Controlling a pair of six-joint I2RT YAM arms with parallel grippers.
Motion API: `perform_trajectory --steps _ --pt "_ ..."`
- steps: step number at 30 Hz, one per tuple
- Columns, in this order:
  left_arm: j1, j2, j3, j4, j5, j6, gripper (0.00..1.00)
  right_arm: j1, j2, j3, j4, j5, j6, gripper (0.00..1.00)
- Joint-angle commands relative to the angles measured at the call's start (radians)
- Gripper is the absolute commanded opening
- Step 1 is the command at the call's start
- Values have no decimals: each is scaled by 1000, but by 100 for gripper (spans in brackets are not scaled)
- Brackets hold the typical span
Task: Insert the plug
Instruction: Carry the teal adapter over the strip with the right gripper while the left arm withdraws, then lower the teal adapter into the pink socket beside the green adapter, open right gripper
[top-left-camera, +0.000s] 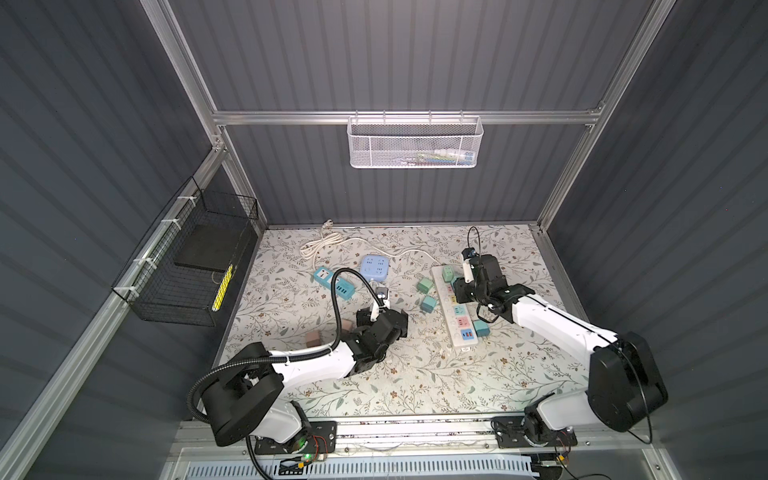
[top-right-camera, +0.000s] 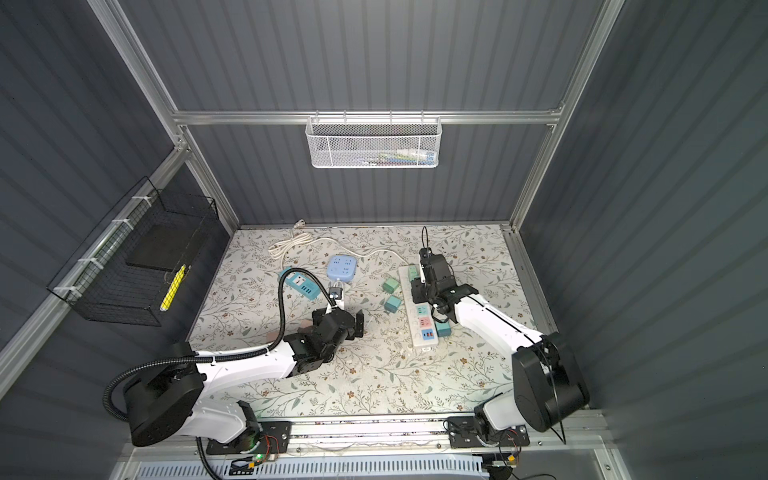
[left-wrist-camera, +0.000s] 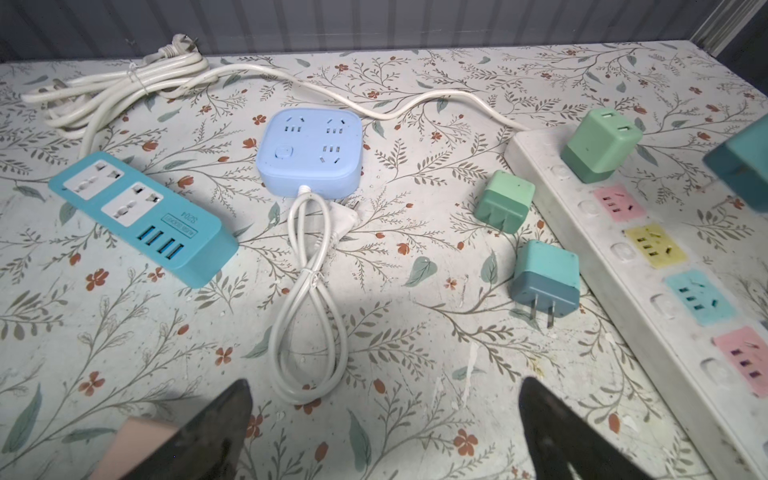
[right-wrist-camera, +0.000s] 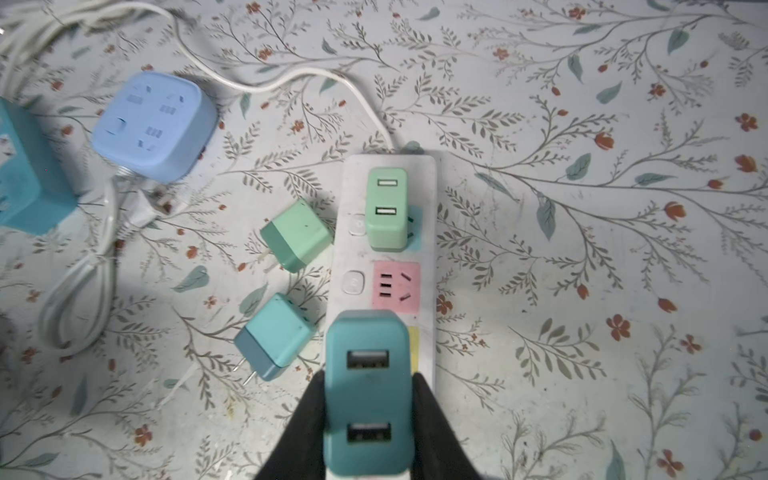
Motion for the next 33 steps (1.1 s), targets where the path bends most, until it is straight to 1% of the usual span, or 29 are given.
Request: perform_trajectory --steps 1,11,18,33 --pt "1 9 25 10 -11 -40 100 -1 41 8 52 37 3 19" --pt "2 26 38 57 27 15 100 -3 145 4 183 79 25 18" --pt "8 17 31 75 33 44 100 -4 187 19 185 73 17 18" --pt "19 5 12 92 37 60 100 -3 232 16 190 80 14 18"
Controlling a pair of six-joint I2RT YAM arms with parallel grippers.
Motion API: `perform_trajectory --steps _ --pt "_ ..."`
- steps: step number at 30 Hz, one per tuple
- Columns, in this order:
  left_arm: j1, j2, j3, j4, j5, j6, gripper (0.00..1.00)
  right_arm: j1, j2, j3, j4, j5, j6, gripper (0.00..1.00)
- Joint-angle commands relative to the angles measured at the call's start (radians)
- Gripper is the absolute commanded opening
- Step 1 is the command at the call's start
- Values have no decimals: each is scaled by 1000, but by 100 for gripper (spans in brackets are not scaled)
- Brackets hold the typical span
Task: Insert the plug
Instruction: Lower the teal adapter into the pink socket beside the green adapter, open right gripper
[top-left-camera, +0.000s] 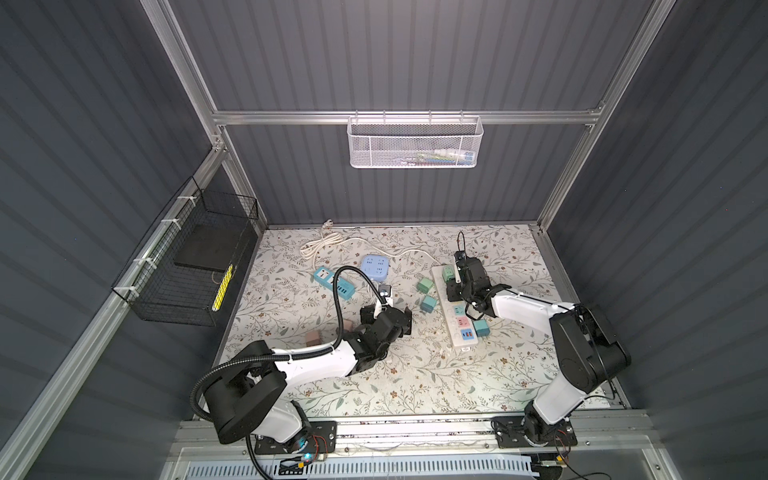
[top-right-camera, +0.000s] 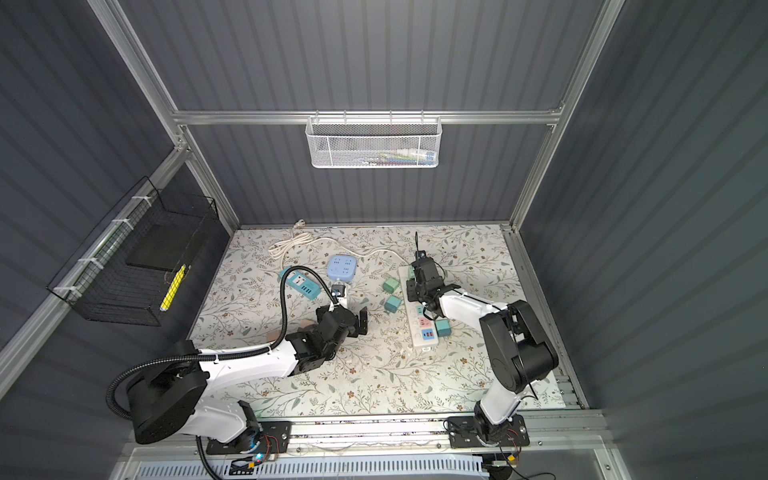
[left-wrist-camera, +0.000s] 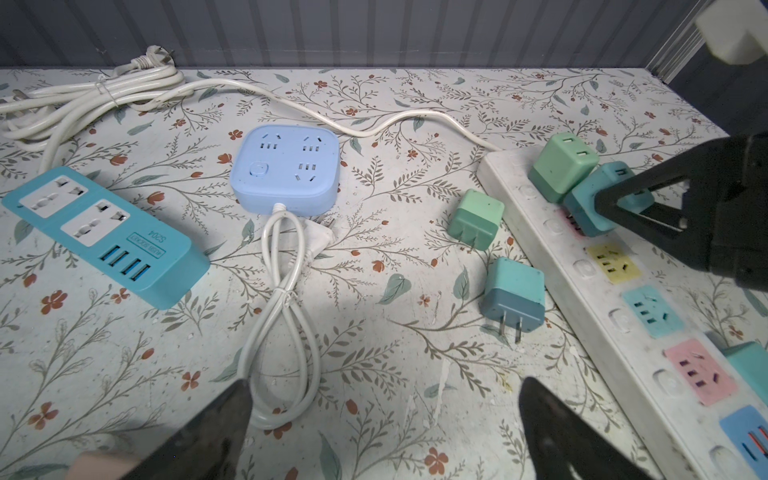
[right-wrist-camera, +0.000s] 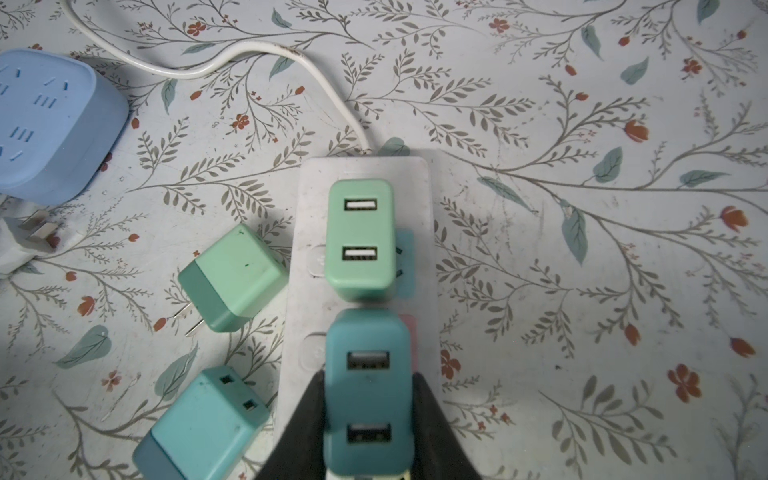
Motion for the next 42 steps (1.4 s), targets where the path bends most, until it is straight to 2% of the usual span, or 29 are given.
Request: perform_trajectory --steps 1,14,17,21,29,34,37,42 --pt "8 -15 -2 19 1 26 100 -1 16 12 -27 16 4 18" --pt "28 -39 -28 54 0 31 100 31 82 44 -173 14 51 17" --pt "32 -39 -23 65 8 31 100 31 99 -4 -109 -6 74 17" --pt "33 -35 -20 60 13 43 100 68 155 49 -209 13 72 17" --pt "42 -56 -29 41 24 46 100 69 162 63 -243 -10 84 24" --pt "40 -97 -41 15 19 42 100 69 116 113 -281 -17 85 34" --pt "41 -119 -50 12 21 40 100 69 101 169 -323 -20 76 48" --pt "43 -165 -36 -5 -6 48 100 64 29 205 -342 -17 62 63"
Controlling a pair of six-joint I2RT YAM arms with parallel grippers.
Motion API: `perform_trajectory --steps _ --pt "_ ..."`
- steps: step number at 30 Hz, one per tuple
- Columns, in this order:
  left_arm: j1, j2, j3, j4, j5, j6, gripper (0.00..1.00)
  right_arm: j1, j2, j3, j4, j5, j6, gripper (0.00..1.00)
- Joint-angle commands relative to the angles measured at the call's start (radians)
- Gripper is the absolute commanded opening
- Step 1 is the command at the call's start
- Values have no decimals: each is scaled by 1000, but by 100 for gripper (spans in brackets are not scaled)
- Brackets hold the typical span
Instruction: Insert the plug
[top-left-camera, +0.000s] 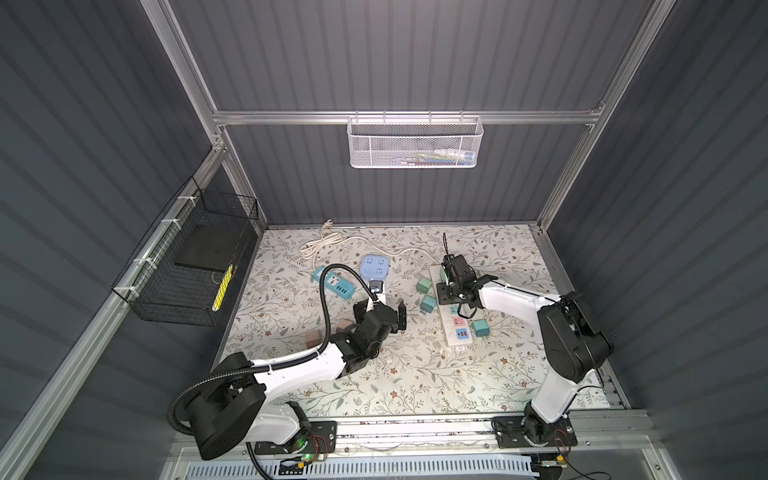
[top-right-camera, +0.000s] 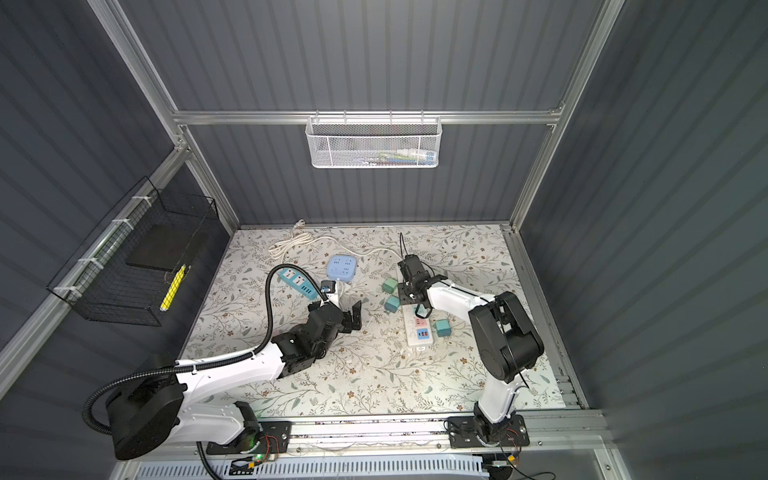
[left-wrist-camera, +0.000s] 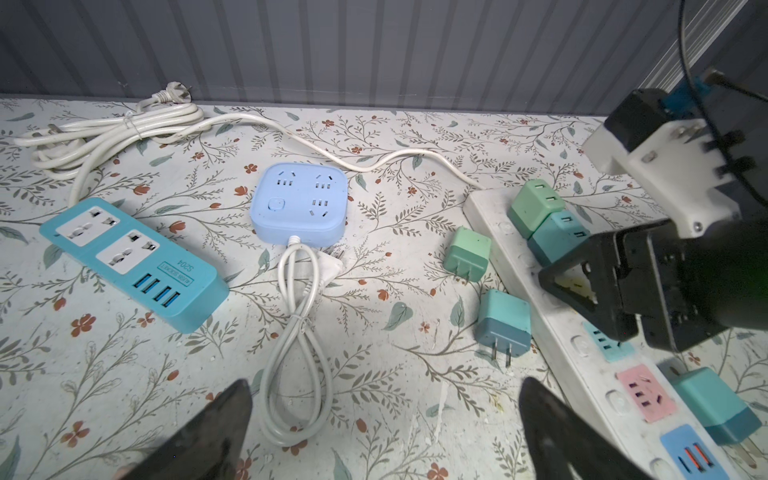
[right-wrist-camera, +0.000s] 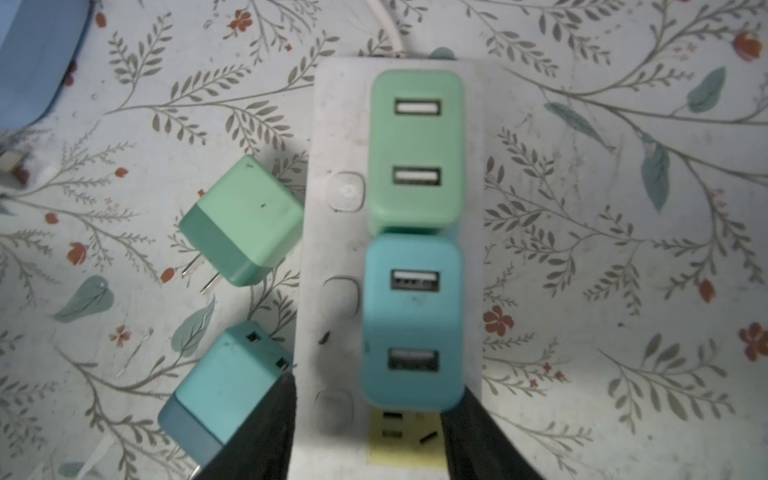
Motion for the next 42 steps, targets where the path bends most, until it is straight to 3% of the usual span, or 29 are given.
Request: perform_trajectory --steps 1,6,14,25,42 --pt "9 -42 9 -26 -25 25 100 -3 -70 40 -65 -16 -8 65" --pt "8 -62 42 -67 -42 49 100 -12 -119 61 -103 -21 -20 73" --pt "10 -75 78 -130 -63 76 100 -41 -177 80 -130 -50 -21 78" --pt "10 -110 67 -176 -70 49 100 -144 -113 156 -140 -175 6 69" --pt "10 -89 61 -170 -76 34 100 -169 12 83 -88 -170 42 63"
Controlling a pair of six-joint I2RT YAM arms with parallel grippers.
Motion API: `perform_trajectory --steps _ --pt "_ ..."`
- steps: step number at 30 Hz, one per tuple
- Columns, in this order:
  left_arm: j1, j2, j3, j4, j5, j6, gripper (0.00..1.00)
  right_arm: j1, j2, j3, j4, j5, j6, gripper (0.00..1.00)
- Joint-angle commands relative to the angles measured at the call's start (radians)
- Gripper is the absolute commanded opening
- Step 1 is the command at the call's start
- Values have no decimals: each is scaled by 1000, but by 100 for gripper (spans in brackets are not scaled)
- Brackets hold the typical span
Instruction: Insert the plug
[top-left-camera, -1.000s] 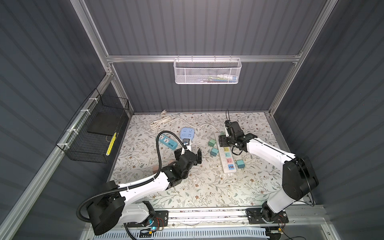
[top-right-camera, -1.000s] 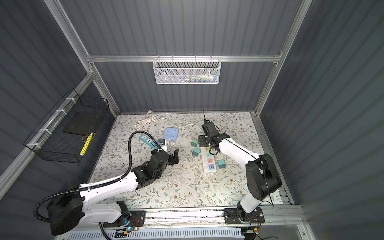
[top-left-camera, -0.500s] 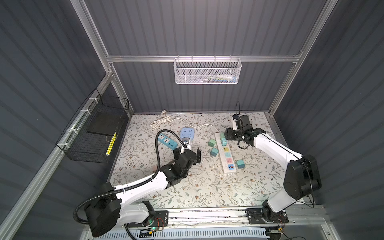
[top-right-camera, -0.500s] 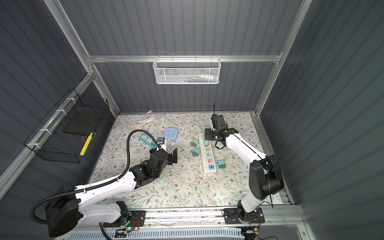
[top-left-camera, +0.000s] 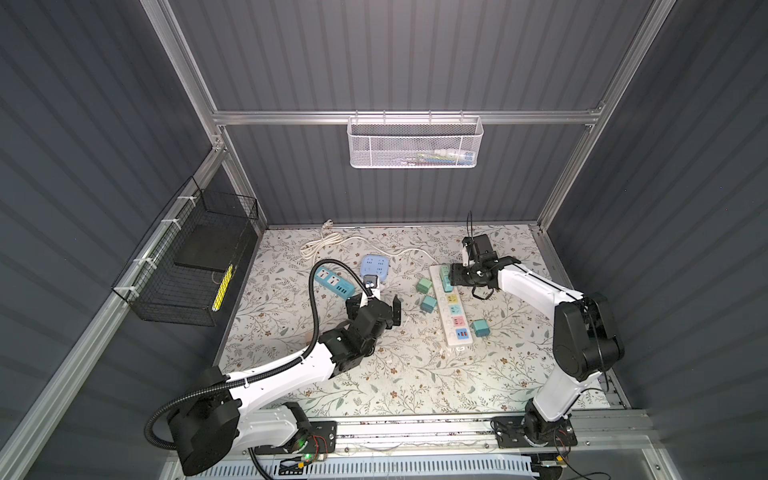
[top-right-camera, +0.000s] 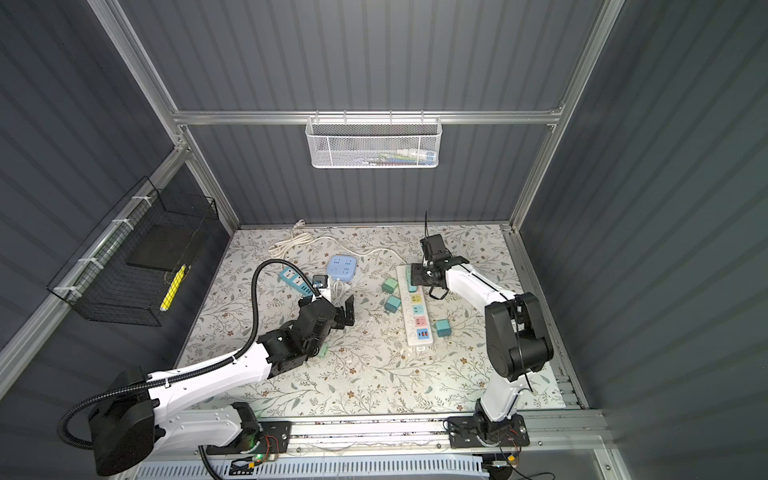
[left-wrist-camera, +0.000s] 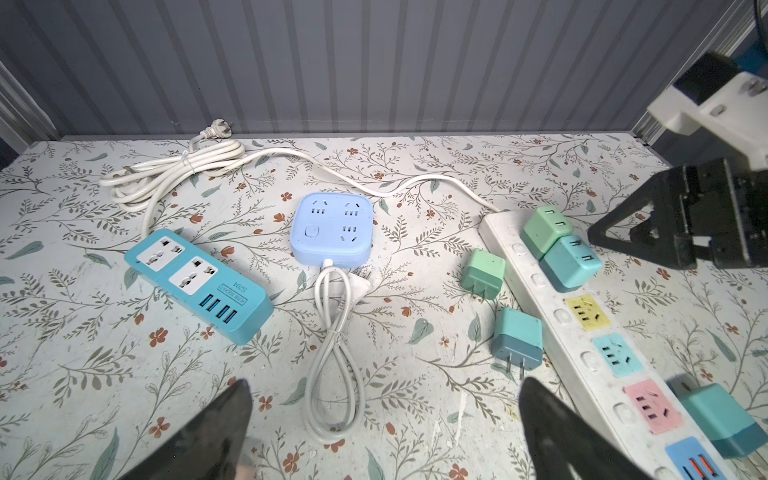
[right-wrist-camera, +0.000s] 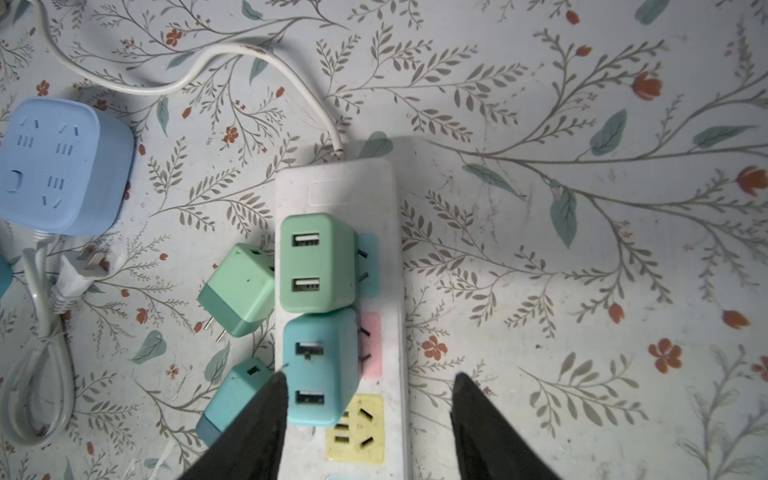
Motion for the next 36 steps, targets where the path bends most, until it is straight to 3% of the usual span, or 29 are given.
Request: perform_trajectory --steps 1,17,26,36 --pt "5 6 3 -13 -25 -6 100 -1 26 -48 26 -3 29 63" --pt "7 3 33 -56 -28 -4 100 -3 -74 -21 4 -15 16 63" --pt "6 30 84 -113 -44 -23 100 -28 0 -39 35 -8 17 63" --pt "6 -47 63 -182 -84 -37 100 -30 8 -57 42 -18 30 63"
